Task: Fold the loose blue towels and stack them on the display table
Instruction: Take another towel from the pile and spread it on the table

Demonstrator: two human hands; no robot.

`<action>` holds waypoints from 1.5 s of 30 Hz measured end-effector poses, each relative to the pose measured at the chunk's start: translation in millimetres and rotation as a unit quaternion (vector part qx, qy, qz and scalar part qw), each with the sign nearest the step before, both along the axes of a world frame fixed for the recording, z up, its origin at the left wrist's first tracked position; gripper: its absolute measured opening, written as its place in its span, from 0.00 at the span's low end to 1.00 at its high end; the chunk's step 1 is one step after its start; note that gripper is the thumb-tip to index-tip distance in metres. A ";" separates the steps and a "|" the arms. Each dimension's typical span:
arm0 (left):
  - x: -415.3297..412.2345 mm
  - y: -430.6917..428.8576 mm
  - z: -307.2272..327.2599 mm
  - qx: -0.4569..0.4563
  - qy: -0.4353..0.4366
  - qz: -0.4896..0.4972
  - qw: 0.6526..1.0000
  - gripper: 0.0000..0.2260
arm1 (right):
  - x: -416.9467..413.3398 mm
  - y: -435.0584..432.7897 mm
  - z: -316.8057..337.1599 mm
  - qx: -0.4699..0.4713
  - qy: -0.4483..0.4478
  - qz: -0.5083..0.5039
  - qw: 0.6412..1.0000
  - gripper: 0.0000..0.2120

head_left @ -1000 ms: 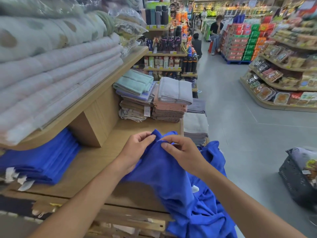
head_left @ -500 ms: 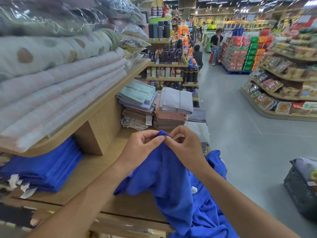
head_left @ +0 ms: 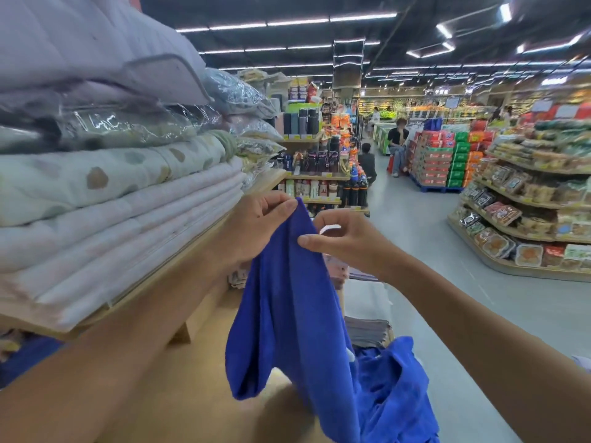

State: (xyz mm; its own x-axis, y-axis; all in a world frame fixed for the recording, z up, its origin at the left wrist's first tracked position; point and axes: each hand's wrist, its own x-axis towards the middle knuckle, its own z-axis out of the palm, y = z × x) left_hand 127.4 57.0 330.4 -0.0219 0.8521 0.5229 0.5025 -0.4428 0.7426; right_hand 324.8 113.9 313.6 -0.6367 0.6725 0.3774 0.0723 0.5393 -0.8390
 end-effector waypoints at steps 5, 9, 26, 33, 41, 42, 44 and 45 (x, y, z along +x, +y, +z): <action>-4.6 1.9 48.8 0.050 0.014 0.018 0.999 0.10 | 3.9 1.0 36.2 0.004 -0.047 0.014 0.999 0.17; -11.0 3.0 73.6 0.070 0.001 0.040 0.997 0.10 | 15.1 -0.9 48.4 0.000 -0.070 0.037 0.997 0.32; -56.7 8.3 85.0 0.100 -0.058 0.078 0.990 0.09 | 79.0 5.7 28.0 -0.012 -0.195 -0.020 0.981 0.26; -61.5 7.9 77.9 0.100 -0.099 0.083 0.987 0.07 | 94.9 4.6 18.6 -0.016 -0.244 -0.039 0.969 0.25; -76.9 0.6 59.9 0.101 -0.109 0.099 0.984 0.10 | 121.2 2.6 14.5 -0.074 -0.149 -0.079 0.983 0.15; -78.8 -1.8 54.9 0.099 -0.113 0.101 0.983 0.11 | 122.7 1.4 13.7 -0.078 -0.136 -0.077 0.985 0.14; -82.0 -8.0 44.7 0.092 -0.123 0.108 0.982 0.10 | 123.8 -2.0 11.8 -0.087 -0.122 -0.075 0.986 0.14; -83.5 -12.1 39.5 0.088 -0.128 0.113 0.981 0.10 | 122.9 -4.3 11.0 -0.087 -0.124 -0.075 0.986 0.15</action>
